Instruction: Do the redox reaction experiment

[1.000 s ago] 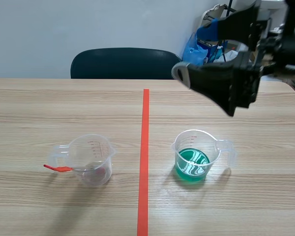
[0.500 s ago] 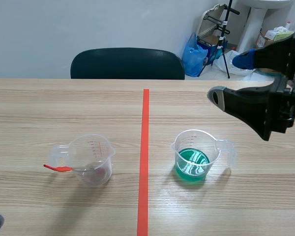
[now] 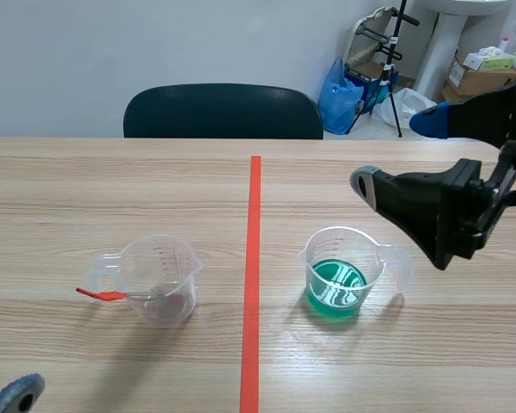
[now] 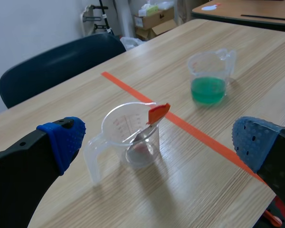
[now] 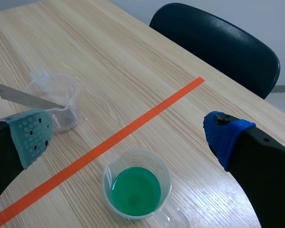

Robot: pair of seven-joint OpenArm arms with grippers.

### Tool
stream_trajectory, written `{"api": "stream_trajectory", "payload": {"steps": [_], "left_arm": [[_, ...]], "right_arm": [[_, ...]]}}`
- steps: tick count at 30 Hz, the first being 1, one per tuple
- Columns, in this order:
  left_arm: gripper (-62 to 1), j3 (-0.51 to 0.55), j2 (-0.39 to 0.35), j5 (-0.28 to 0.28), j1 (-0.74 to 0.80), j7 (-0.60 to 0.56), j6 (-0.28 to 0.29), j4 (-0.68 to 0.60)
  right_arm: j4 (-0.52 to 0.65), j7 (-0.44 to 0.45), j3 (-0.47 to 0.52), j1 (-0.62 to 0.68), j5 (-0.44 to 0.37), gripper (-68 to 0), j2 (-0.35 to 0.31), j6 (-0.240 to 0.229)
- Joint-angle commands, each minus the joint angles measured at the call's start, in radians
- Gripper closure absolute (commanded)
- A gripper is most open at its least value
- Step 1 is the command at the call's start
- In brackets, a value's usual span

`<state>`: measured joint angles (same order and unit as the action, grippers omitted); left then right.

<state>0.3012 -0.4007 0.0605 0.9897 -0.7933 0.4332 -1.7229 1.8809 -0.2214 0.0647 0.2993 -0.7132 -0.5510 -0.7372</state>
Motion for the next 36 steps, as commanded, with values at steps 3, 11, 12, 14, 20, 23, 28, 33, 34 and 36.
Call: {"api": "stream_trajectory", "payload": {"steps": [3, 11, 12, 14, 20, 23, 28, 33, 34, 36], "left_arm": [[-62.3, 0.003, 0.001, -0.014, 0.010, -0.017, 0.003, -0.029], [-62.3, 0.003, 0.000, -0.014, 0.010, -0.018, 0.003, -0.029], [-62.3, 0.003, 0.000, -0.014, 0.010, -0.018, 0.003, -0.029], [-62.3, 0.003, 0.000, -0.014, 0.010, -0.018, 0.003, -0.029], [-62.3, 0.002, -0.002, -0.014, 0.013, -0.018, 0.003, -0.029], [-62.3, 0.000, -0.018, -0.015, 0.024, -0.026, -0.003, -0.029], [-62.3, 0.000, -0.032, -0.019, 0.024, -0.024, -0.003, -0.029], [-62.3, 0.000, -0.032, -0.019, 0.024, -0.018, -0.003, -0.029], [-62.3, 0.000, -0.032, -0.019, 0.024, -0.018, -0.003, -0.029], [-62.3, 0.000, -0.032, -0.019, 0.024, -0.018, -0.003, -0.029]], "right_arm": [[0.084, 0.076, 0.004, 0.078, 0.038, -67.9, 0.003, -0.008], [0.167, 0.317, 0.004, 0.269, 0.225, -67.9, 0.003, 0.066], [0.167, 0.346, 0.004, 0.287, 0.241, -67.9, 0.003, 0.079], [0.167, 0.396, 0.004, 0.323, 0.275, -67.9, 0.002, 0.108], [0.167, 0.504, 0.005, 0.421, 0.395, -67.9, 0.003, 0.176], [0.167, 0.529, 0.004, 0.438, 0.395, -67.9, 0.003, 0.176], [0.167, 0.531, 0.005, 0.437, 0.396, -67.9, 0.003, 0.176], [0.167, 0.520, 0.005, 0.437, 0.396, -67.9, 0.003, 0.176], [0.167, 0.519, 0.005, 0.437, 0.396, -67.9, 0.003, 0.176], [0.167, 0.518, 0.005, 0.437, 0.396, -67.9, 0.003, 0.176]]}}
